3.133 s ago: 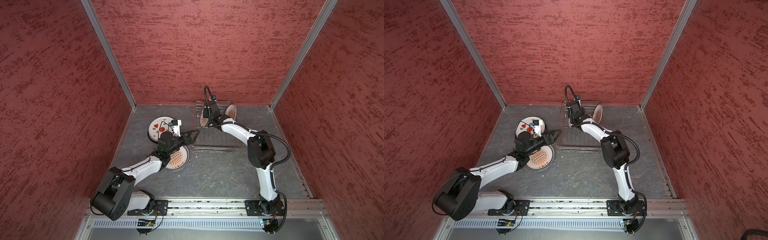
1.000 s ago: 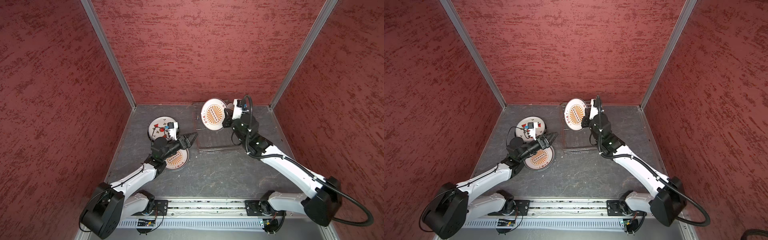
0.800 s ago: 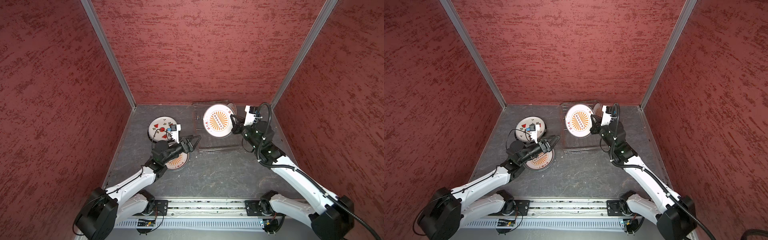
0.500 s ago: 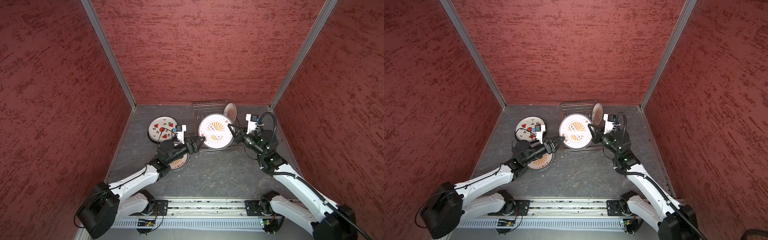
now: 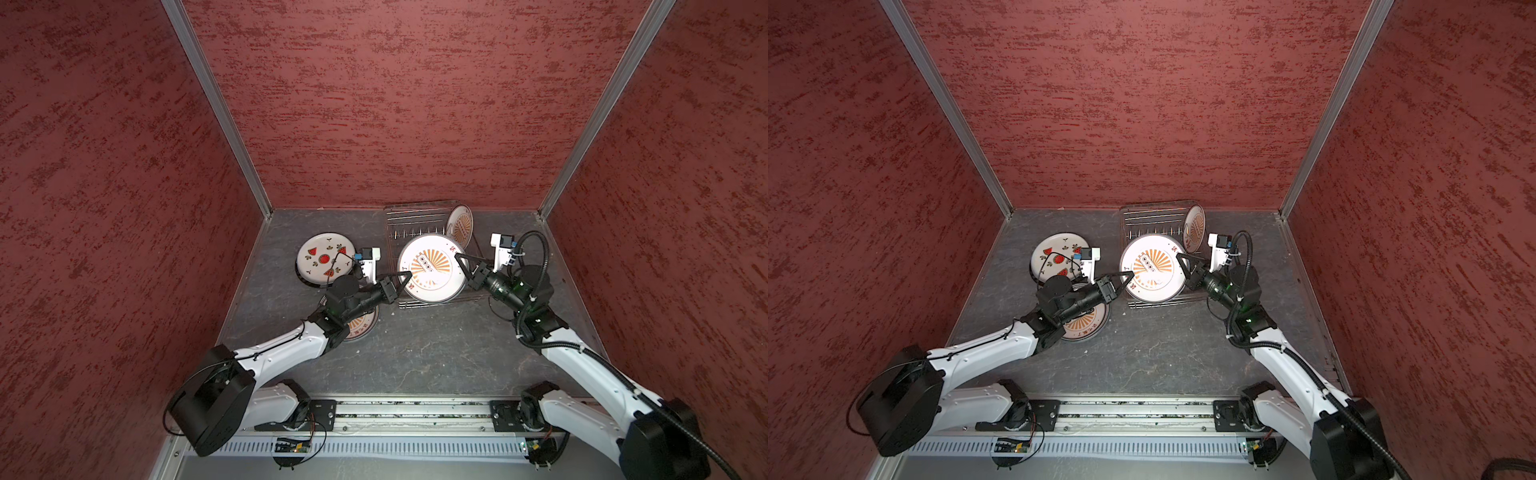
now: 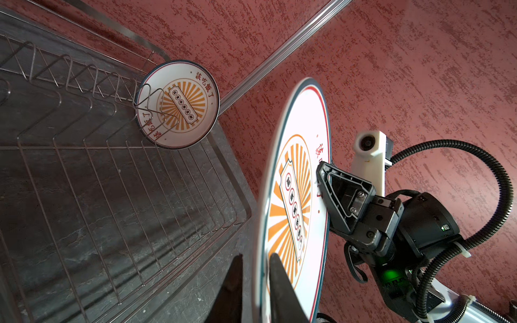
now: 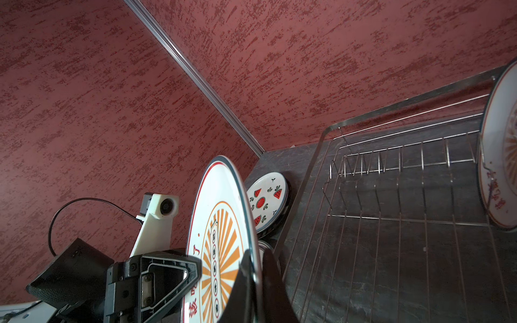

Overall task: Unload the plates from the dish rack
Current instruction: Place the plate among the plates.

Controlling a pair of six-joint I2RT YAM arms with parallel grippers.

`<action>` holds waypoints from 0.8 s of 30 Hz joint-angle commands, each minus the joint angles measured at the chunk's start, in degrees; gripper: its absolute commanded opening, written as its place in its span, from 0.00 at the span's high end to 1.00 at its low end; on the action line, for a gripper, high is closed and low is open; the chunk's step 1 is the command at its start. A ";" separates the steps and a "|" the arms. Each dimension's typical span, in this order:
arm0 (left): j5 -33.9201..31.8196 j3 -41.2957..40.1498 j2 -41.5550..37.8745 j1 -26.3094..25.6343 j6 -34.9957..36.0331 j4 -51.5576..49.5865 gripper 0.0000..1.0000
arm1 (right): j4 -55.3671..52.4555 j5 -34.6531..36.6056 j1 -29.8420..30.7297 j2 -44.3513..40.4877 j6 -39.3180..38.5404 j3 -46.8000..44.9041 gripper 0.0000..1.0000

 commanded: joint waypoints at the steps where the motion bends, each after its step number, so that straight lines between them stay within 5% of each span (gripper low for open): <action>1: 1.08 1.28 1.32 0.49 -0.94 1.08 0.79 | 7.99 -2.10 -0.32 0.40 2.01 -0.86 1.00; 7: 1.75 1.35 3.20 0.62 -2.84 1.71 0.96 | 8.63 -0.52 -0.29 0.88 -0.14 -2.46 0.96; 16: 3.17 2.84 5.31 2.02 -7.94 2.20 1.00 | 11.49 -3.48 -0.28 4.96 -0.02 -2.72 0.49; 20: 2.82 2.85 4.92 2.23 -8.80 2.72 1.00 | 9.45 -4.09 -0.28 5.12 -0.27 -2.26 0.05; 24: 2.17 2.41 3.31 2.47 -8.66 1.93 1.00 | 5.47 -1.44 -0.28 4.48 -1.48 -1.87 0.01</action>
